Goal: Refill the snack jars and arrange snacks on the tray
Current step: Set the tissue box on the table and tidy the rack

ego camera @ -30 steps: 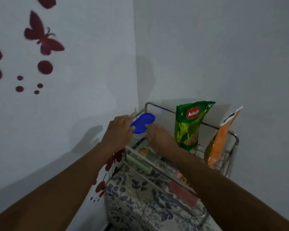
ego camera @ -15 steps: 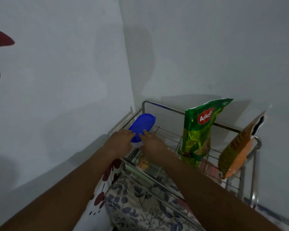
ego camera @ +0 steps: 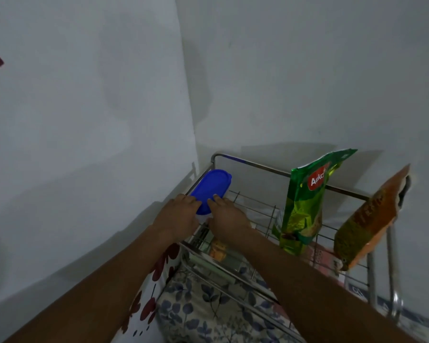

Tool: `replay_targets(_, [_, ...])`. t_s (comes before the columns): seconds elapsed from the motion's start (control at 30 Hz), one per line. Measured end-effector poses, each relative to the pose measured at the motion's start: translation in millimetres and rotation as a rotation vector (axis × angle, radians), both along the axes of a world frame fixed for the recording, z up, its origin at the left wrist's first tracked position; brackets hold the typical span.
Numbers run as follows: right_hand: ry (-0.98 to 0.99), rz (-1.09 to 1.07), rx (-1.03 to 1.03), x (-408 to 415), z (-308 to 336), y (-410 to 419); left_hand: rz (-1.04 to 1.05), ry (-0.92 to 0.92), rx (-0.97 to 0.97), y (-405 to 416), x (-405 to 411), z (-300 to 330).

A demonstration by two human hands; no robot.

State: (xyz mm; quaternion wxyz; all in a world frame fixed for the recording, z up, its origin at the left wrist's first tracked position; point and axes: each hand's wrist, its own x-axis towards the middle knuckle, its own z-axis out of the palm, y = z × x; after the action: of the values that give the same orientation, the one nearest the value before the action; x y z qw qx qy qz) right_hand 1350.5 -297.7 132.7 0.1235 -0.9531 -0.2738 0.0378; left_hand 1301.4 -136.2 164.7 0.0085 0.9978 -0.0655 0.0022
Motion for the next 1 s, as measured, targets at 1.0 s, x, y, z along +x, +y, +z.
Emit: replay_targets(1.0, [-0.304,-0.636,0.108,-31,244,-226,-0.085,-0.219,-0.559,-214,59,184])
